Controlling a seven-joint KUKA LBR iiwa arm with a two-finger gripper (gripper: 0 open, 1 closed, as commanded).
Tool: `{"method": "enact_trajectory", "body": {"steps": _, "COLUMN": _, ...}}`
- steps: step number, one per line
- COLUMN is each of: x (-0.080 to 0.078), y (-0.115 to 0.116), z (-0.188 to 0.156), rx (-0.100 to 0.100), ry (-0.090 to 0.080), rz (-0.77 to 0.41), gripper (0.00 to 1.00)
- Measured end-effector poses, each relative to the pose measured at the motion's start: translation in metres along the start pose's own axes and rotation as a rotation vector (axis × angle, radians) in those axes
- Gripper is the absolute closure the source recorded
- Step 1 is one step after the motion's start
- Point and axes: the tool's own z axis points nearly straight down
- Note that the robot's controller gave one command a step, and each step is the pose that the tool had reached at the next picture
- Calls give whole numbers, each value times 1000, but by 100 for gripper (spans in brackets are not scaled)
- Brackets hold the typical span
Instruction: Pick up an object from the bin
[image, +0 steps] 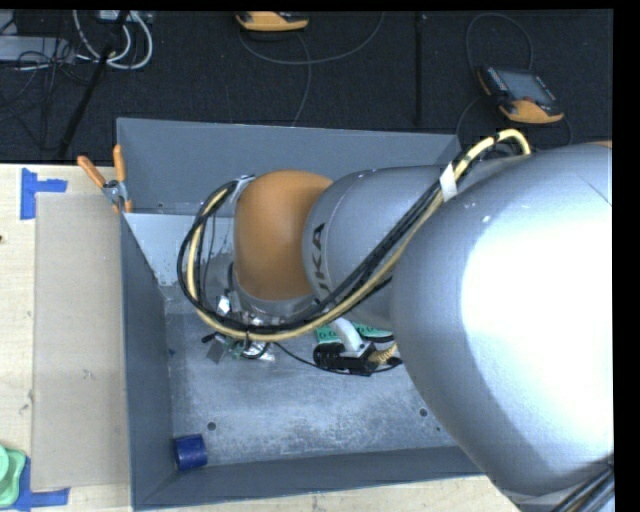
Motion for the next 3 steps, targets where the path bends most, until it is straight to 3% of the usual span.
{"method": "enact_trajectory", "body": {"steps": 1, "x": -16, "y": 36, "z": -140, "rx": -4, "ry": -6, "rz": 5, "gripper": 100}}
{"method": "enact_trajectory", "body": {"steps": 2, "x": 1, "y": 36, "z": -61, "rx": 12, "ry": 5, "rz": -46, "gripper": 100}}
{"method": "enact_trajectory", "body": {"steps": 3, "x": -2, "y": 33, "z": -125, "rx": 0, "ry": -4, "rz": -58, "gripper": 100}}
